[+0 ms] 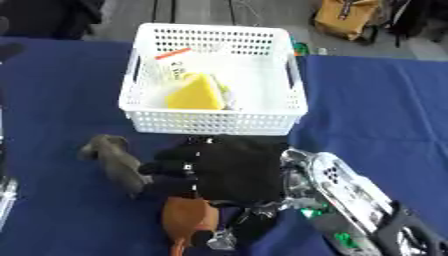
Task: Pick up objects on the table and place them in the box.
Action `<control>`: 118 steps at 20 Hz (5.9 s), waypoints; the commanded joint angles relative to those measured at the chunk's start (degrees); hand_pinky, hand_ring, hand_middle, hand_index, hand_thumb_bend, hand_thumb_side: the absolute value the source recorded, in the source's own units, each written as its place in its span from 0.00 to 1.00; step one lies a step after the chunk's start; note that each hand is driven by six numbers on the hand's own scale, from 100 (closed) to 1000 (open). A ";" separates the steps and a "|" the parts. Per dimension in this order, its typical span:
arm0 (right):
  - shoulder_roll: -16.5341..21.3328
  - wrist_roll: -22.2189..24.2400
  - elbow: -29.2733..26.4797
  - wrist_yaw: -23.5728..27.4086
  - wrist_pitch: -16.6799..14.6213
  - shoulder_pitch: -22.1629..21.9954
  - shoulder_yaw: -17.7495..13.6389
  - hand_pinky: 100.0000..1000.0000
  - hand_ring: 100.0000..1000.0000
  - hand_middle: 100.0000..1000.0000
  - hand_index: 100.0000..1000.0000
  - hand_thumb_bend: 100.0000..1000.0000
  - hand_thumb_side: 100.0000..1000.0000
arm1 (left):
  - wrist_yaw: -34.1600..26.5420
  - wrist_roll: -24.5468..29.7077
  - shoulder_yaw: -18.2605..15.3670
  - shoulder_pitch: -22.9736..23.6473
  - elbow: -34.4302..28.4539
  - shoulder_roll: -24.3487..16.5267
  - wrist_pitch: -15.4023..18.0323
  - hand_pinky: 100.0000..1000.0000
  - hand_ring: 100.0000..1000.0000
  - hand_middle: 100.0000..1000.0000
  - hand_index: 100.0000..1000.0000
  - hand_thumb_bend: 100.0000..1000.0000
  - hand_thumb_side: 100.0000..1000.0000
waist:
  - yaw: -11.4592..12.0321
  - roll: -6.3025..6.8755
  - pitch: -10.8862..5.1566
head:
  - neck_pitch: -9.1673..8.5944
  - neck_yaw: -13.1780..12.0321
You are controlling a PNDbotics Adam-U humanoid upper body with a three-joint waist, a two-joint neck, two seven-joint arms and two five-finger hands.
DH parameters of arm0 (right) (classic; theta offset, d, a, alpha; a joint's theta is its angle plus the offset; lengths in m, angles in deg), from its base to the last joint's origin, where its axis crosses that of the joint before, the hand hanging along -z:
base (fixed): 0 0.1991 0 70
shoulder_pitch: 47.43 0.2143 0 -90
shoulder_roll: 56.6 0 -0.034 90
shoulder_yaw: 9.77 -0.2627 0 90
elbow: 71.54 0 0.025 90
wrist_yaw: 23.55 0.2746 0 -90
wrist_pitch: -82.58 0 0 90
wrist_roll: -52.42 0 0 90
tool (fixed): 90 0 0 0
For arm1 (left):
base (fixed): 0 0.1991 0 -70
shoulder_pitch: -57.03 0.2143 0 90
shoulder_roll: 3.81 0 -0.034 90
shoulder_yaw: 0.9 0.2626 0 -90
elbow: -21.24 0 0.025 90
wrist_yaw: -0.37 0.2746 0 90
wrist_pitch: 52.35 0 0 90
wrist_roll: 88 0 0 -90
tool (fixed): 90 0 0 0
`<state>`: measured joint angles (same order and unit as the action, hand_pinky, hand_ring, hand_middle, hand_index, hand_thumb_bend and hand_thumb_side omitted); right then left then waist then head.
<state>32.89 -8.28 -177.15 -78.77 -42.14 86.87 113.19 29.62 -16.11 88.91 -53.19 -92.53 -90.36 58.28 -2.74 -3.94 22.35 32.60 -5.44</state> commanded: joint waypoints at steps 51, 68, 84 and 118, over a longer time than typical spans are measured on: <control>-3.61 -15.73 19.87 -23.13 -17.25 5.15 5.74 0.71 0.80 0.98 1.00 0.24 0.49 | -1.40 -0.08 0.35 -0.32 -0.82 0.19 -1.87 0.79 0.89 0.99 0.91 0.00 0.93 | 1.69 0.69 -0.64 | -3.21 1.21; -2.28 -15.34 23.72 -16.15 -17.25 6.04 6.57 0.36 0.59 0.93 1.00 0.20 0.32 | -0.93 -0.37 0.10 -0.07 -0.82 0.08 -2.60 0.79 0.89 0.98 0.89 0.00 0.92 | 1.31 0.89 -0.79 | -3.45 0.97; -1.37 0.31 19.89 11.59 -17.25 6.42 4.88 0.08 0.34 0.57 0.84 0.15 0.23 | -0.73 -0.69 -0.04 -0.20 -0.82 0.13 -2.98 0.80 0.90 0.97 0.89 0.00 0.90 | 1.00 1.29 -0.80 | -3.70 0.81; 2.02 6.21 16.81 25.75 -17.25 15.36 0.64 0.00 0.29 0.46 0.59 0.00 0.24 | -0.82 -0.55 -0.17 0.15 -0.82 -0.33 -3.14 0.80 0.90 0.97 0.89 0.00 0.89 | 0.13 1.17 -1.93 | -3.95 0.80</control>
<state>33.58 -13.51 -159.02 -53.27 -47.37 101.01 114.80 28.81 -16.68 89.19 -52.89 -92.53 -89.82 55.24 -2.51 -2.94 22.02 29.10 -4.78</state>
